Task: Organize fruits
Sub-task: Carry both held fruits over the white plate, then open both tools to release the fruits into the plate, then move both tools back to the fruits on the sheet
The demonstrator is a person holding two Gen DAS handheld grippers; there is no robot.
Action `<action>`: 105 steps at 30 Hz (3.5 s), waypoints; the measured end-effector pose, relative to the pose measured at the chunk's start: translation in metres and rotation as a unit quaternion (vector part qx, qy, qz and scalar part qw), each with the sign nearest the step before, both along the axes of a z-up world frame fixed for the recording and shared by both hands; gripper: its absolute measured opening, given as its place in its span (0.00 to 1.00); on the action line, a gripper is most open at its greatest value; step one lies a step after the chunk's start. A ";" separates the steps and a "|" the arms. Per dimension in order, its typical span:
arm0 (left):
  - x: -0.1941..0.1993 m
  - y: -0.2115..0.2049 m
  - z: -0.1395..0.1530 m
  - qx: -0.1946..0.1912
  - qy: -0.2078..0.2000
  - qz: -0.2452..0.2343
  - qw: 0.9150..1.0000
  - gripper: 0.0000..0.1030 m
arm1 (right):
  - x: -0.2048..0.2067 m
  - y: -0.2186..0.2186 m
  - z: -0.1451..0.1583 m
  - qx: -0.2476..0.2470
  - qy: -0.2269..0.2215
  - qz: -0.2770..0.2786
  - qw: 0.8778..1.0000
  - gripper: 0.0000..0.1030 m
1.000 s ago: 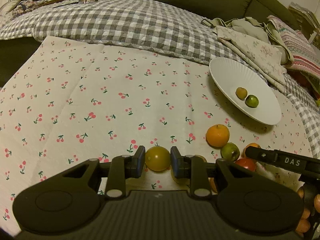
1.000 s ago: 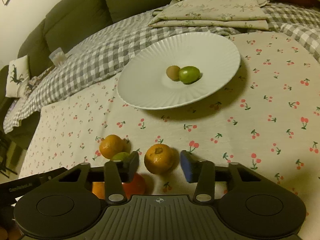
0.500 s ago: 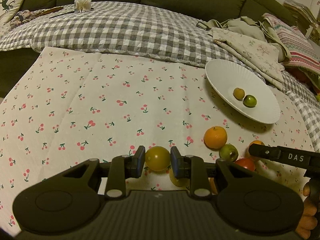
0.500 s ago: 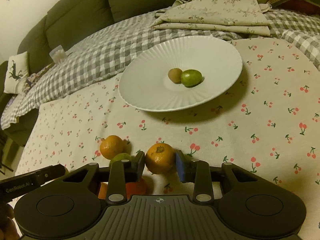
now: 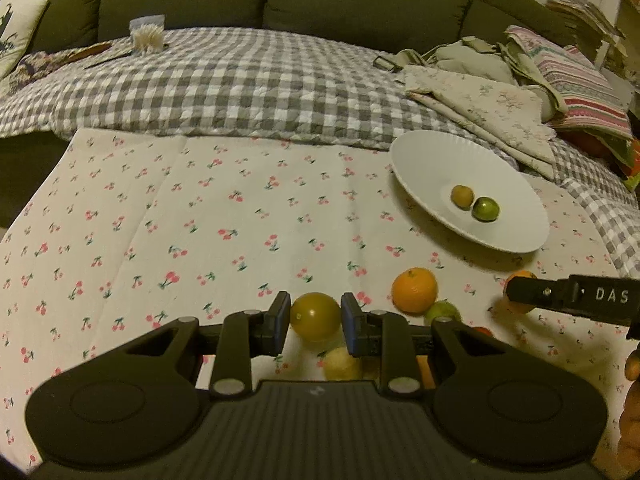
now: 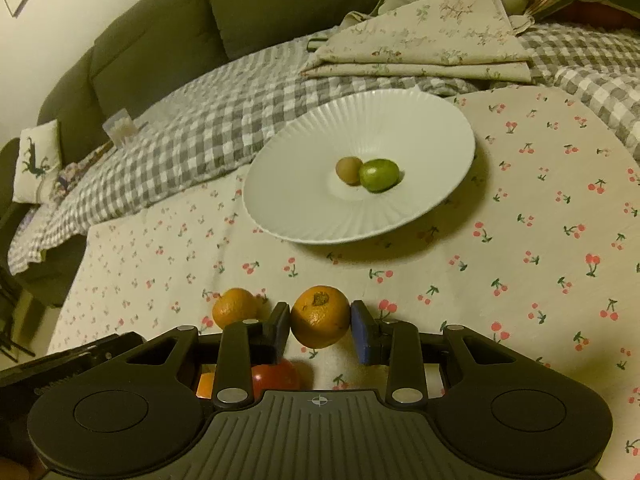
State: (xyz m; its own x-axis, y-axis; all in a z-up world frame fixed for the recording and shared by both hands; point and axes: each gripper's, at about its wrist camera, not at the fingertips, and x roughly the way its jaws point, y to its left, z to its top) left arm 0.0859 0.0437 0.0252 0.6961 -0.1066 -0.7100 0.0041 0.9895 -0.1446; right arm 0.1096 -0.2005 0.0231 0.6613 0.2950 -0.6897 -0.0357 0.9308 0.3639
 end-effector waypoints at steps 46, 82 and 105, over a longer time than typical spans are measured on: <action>0.082 -0.099 -0.002 0.023 -0.108 -0.180 0.977 0.25 | 0.044 -0.025 0.015 -0.077 -0.076 -0.034 0.994 0.31; 0.056 -0.053 0.016 0.024 -0.063 -0.127 0.990 0.36 | 0.029 -0.053 0.046 0.009 -0.056 -0.068 0.996 0.42; -0.006 -0.005 -0.007 -0.016 0.047 -0.086 0.995 0.43 | -0.016 0.004 0.043 -0.008 -0.002 0.039 0.999 0.48</action>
State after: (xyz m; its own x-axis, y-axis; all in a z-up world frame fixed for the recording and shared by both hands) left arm 0.0796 0.0391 0.0180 0.5967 -0.2422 -0.7650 0.1581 0.9702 -0.1839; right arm 0.0935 -0.1962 0.0659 0.6398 0.3345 -0.6919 -0.1101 0.9309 0.3483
